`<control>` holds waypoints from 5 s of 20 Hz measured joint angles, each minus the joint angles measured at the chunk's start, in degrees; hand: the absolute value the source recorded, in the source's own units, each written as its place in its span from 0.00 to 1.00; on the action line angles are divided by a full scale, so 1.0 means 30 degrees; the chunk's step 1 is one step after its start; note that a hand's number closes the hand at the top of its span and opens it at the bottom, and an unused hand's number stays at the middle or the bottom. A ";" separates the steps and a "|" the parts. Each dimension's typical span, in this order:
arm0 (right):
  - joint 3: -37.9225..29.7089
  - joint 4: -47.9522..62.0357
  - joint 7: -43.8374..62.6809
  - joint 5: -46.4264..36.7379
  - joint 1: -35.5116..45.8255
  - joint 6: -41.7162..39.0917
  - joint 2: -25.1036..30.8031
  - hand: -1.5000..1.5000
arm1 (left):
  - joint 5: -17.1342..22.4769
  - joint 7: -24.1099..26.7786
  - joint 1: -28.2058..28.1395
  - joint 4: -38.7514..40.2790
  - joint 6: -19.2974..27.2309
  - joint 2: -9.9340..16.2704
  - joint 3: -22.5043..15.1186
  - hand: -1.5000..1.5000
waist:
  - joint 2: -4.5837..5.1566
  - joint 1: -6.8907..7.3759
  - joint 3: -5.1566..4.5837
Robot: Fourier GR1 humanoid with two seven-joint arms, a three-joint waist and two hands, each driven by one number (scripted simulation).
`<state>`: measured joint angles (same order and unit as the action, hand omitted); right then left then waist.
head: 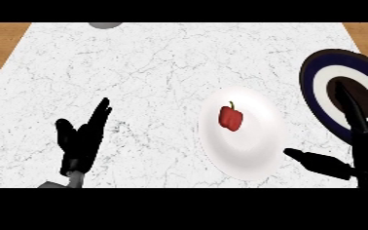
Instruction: Pick the bell pepper from the plate and place it in the plate
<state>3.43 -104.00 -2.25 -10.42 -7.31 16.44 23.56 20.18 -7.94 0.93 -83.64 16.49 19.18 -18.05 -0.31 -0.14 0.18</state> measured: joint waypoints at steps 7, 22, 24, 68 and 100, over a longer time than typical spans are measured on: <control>0.2560 -0.1870 0.6184 -0.3895 0.1319 -0.0573 -0.0163 0.00 | -0.0206 0.0204 -0.0020 0.0225 -0.0581 -0.0269 0.0321 0.50 | -0.0015 0.0097 0.0038; 0.5797 0.0163 1.0964 -0.8544 0.3922 -0.1723 -0.4093 0.00 | -0.1174 -0.0300 -0.0143 0.0125 -0.1344 -0.1100 0.1222 0.50 | -0.0013 0.0110 0.0081; 0.5957 0.0949 1.0739 -0.8944 0.4202 -0.1482 -0.4683 0.00 | -0.1204 -0.0124 0.0039 0.0511 -0.1724 -0.1260 0.1448 0.50 | -0.0015 0.0107 0.0084; 0.8273 0.4422 1.2877 -1.8882 0.4944 0.0666 -0.7668 1.00 | -0.3391 -0.1274 -0.0753 -0.0454 -0.3519 -0.2831 0.3623 0.50 | -0.0088 -0.0094 0.0058; -0.1395 0.1461 0.9512 -0.9759 0.2800 1.2929 -0.0496 1.00 | -0.4055 -0.1431 -0.0594 -0.0556 -0.3652 -0.3440 0.3910 0.50 | 0.0074 0.0152 0.0097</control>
<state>-0.75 -99.62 26.29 -39.69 1.09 55.23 22.07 8.02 -12.23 -0.86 -85.31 5.53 8.86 -6.32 -0.09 0.32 0.47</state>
